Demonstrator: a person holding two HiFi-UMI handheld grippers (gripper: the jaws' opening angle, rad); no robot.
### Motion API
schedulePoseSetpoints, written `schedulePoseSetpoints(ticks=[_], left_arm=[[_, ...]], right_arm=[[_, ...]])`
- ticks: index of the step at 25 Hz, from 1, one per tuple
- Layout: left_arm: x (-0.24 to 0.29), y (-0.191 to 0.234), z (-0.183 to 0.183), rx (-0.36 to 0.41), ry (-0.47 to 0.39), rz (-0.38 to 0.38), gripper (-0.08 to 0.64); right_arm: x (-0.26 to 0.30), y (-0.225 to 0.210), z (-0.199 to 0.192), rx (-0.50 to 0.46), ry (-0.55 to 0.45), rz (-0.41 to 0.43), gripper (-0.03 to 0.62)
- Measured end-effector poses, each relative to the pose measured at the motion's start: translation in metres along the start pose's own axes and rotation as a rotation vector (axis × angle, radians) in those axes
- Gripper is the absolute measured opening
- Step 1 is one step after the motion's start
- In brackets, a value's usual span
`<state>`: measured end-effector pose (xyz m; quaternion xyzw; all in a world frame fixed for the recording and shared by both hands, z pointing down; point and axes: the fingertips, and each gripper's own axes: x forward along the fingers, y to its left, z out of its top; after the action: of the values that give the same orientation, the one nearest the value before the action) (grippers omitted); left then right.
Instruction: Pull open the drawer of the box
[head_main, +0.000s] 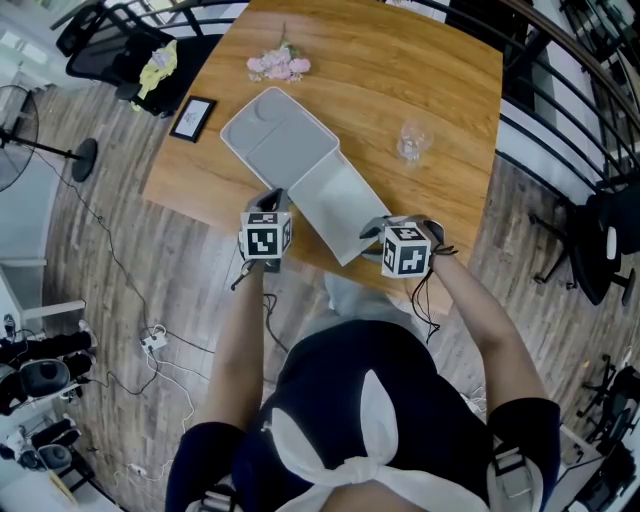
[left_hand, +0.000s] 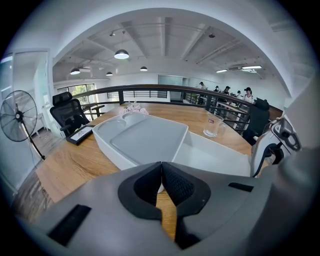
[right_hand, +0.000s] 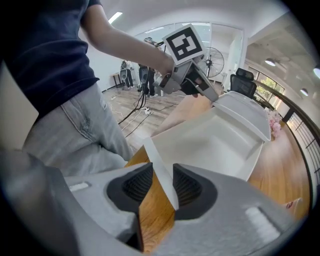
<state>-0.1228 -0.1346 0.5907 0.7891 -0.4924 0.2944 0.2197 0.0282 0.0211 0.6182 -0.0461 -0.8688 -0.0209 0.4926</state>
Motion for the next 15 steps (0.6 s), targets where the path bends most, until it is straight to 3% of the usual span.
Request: schedulePoseSetpoints(ticks=[5, 15], left_arm=[[-0.01, -0.001, -0.007, -0.01, -0.003, -0.005, 0.018], [-0.049, -0.027, 0.0, -0.032, -0.093, -0.035, 0.018]], right_arm=[[-0.018, -0.012, 0.02, 0.117, -0.135, -0.052, 0.126], [-0.051, -0.03, 0.04, 0.308, -0.345, -0.267, 0.126]])
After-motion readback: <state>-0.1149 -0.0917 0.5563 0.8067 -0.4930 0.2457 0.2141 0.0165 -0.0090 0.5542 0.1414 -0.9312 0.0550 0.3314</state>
